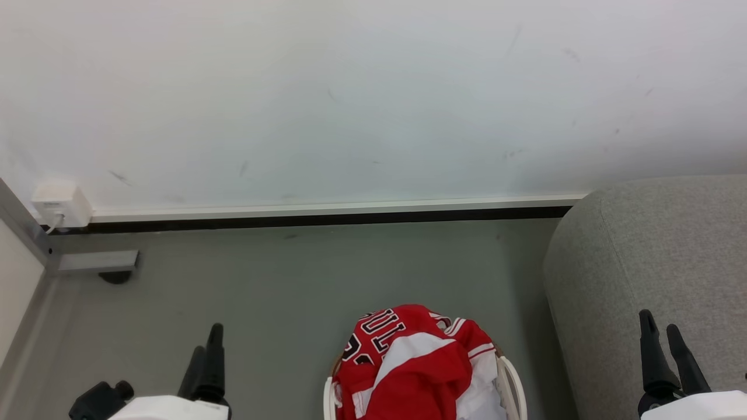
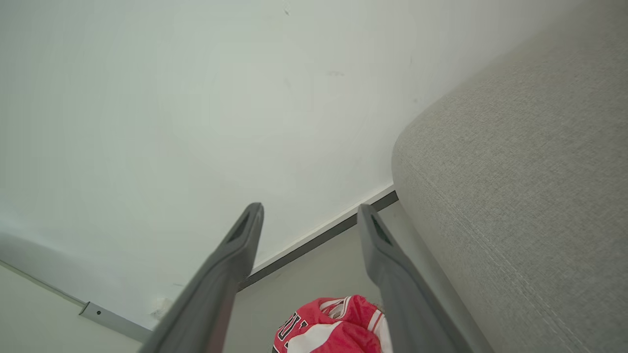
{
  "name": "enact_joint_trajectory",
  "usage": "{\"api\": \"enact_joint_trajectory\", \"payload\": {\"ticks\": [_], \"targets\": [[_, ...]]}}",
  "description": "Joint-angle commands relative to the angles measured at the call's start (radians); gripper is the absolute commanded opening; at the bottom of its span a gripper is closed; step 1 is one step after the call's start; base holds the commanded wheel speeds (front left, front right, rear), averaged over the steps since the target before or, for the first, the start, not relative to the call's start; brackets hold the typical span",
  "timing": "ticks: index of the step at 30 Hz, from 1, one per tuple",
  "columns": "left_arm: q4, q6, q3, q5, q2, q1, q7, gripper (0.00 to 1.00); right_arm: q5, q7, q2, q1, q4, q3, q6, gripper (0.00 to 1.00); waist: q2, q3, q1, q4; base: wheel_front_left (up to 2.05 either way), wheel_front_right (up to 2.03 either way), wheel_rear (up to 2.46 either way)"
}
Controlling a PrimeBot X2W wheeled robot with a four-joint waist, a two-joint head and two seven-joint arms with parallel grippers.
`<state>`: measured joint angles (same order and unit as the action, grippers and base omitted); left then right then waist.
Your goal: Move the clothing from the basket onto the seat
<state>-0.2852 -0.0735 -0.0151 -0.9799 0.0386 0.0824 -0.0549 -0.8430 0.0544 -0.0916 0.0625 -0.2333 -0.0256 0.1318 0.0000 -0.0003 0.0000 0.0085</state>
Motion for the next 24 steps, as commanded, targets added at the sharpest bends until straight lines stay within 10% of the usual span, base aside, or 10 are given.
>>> {"api": "enact_joint_trajectory", "payload": {"ticks": [1, 24], "targets": [[0.012, 0.001, 0.002, 0.047, 0.009, 0.012, -0.013, 1.00, 0.048, 0.013, -0.014, 0.007, 0.014, 0.004, -0.001, 1.00, 0.0000, 0.001, 0.0000, 0.001, 0.00, 0.00, 0.00], [0.017, 0.004, 0.026, 0.347, 0.011, 0.007, -0.082, 1.00, 0.335, 0.083, -0.041, 0.000, 0.024, 0.036, -0.001, 1.00, 0.0000, 0.009, 0.0000, 0.009, 0.00, 0.00, 0.00]]}}
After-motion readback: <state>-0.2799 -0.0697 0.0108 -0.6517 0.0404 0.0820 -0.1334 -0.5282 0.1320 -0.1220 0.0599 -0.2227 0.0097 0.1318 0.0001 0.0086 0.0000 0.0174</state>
